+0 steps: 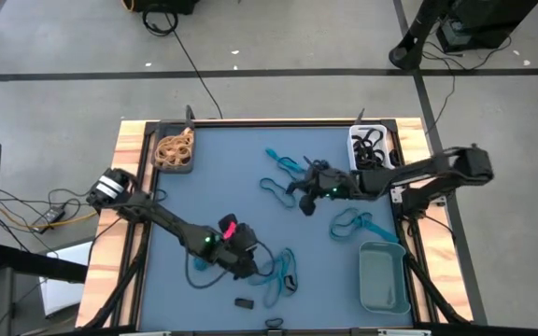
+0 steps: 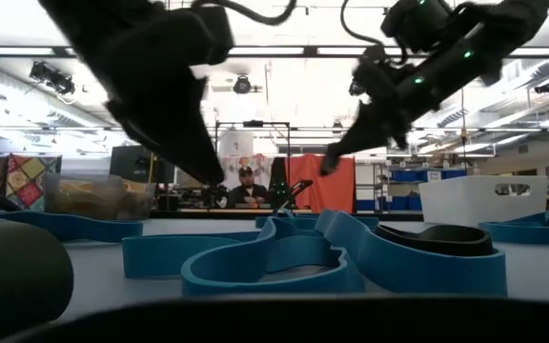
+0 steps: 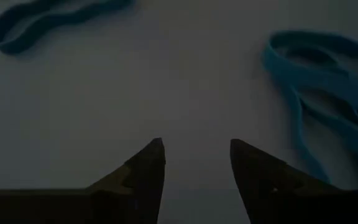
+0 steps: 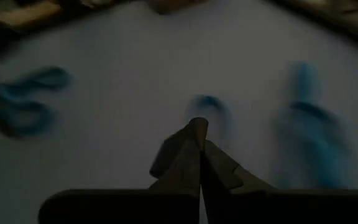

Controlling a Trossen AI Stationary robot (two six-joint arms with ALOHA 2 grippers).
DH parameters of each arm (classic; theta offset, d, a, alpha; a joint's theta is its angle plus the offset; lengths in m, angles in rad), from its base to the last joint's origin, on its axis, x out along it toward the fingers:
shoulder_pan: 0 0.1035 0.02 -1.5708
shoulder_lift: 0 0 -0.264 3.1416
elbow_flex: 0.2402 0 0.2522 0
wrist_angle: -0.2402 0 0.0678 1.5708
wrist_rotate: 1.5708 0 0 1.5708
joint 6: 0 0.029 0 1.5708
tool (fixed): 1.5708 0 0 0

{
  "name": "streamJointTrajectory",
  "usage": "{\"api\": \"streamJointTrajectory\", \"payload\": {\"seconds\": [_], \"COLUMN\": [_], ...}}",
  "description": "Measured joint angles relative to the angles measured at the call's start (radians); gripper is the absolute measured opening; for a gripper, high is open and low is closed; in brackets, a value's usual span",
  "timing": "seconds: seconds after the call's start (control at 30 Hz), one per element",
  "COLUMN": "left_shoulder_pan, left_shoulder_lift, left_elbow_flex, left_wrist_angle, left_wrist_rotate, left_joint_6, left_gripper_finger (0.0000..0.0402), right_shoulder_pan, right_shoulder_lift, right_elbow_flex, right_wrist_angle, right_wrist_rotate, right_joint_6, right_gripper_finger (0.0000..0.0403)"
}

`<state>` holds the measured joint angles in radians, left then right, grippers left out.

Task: Sort rubber bands into baskets
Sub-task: Put the black rubber band into the white bin

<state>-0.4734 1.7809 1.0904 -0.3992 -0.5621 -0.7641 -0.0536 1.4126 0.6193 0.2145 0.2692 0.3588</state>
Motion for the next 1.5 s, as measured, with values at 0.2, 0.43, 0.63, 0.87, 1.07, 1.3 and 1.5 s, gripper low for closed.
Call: {"api": "streamJointTrajectory", "payload": {"seconds": [0.2, 0.43, 0.63, 0.87, 1.07, 1.3, 1.5], "left_shoulder_pan": [-0.054, -0.073, -0.073, -0.073, -0.073, -0.096, -0.125], "left_shoulder_lift": [0.0, 0.0, 0.0, 0.0, 0.0, 0.0, 0.0], "left_elbow_flex": [0.0, 0.0, 0.0, 0.0, 0.0, 0.0, 0.0], "left_wrist_angle": [-0.032, -0.039, -0.031, -0.023, -0.014, -0.032, -0.033], "left_wrist_rotate": [-0.051, -0.063, -0.059, -0.057, -0.035, 0.05, 0.061], "left_joint_6": [-0.148, -0.187, -0.197, -0.197, -0.187, -0.16, -0.159], "left_gripper_finger": [0.0186, 0.0186, 0.0186, 0.0186, 0.0186, 0.0186, 0.0186], "right_shoulder_pan": [0.0, 0.004, 0.002, -0.036, -0.108, -0.168, -0.187], "right_shoulder_lift": [-0.212, -0.433, -0.545, -0.556, -0.533, -0.505, -0.484], "right_elbow_flex": [0.0, 0.0, 0.0, 0.0, 0.0, 0.0, 0.0], "right_wrist_angle": [-0.378, -0.737, -1.046, -1.193, -1.207, -1.202, -1.194], "right_wrist_rotate": [0.182, 0.366, 0.528, 0.598, 0.599, 0.577, 0.602], "right_joint_6": [0.004, 0.065, 0.279, 0.433, 0.465, 0.453, 0.45], "right_gripper_finger": [0.0008, 0.0009, 0.001, 0.0011, 0.0033, 0.0126, 0.0225]}}
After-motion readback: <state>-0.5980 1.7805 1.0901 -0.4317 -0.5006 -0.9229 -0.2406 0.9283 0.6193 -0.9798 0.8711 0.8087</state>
